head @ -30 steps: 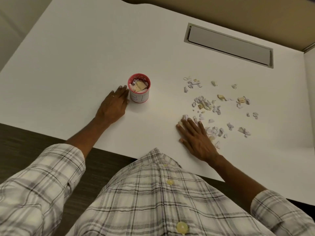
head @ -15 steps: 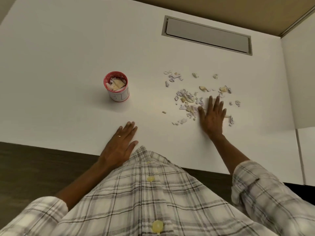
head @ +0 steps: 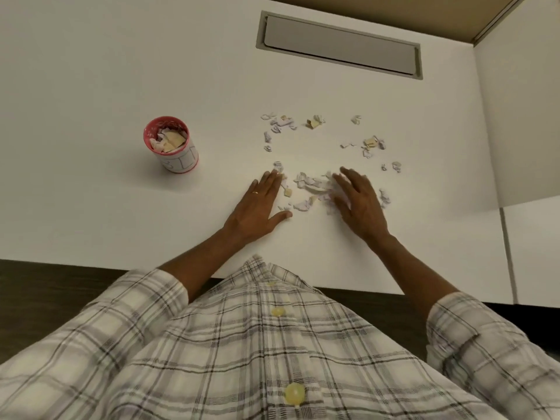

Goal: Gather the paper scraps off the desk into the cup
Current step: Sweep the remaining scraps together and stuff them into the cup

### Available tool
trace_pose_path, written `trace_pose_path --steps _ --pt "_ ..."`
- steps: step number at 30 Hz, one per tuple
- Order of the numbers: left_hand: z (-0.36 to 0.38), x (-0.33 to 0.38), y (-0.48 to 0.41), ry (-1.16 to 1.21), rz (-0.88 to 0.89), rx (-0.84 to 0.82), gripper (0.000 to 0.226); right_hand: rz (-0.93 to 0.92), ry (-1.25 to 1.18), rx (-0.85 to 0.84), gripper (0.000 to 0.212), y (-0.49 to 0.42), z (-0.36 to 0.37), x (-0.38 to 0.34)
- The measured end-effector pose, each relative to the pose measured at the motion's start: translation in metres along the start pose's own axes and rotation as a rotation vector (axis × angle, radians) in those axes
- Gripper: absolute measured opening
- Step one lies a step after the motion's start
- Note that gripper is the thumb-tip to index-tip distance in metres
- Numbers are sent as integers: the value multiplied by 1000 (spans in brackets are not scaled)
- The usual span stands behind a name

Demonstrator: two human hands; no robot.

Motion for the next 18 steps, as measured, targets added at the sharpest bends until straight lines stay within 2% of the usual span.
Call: trace_pose_path --steps 3,5,8,10,12,15,18 --pt "1 9 -25 23 -12 44 96 245 -71 -9 73 34 -17 35" --pt "0 13 -41 5 -27 47 101 380 -158 -85 89 47 -16 48" --pt "3 22 -57 -84 11 45 96 363 -123 -207 104 44 -3 40" --pt "5 25 -60 -85 59 47 87 303 -128 -250 100 31 6 20" --pt "6 29 -58 -85 97 66 78 206 -155 -256 84 16 12 -5" --pt "6 38 -57 51 149 63 61 95 -131 -249 59 3 19 -38" --pt "6 48 -53 157 130 136 47 55 -119 -187 49 2 12 -55"
Point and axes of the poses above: each hand's wrist, its own y-axis away from the middle knuckle, its own z-axis out of the palm, x = y × z, the point moved 3 cm from there along -y, towards the middle knuckle, and after that the axes turned 4 degrees about y, right-handed, at the moved point
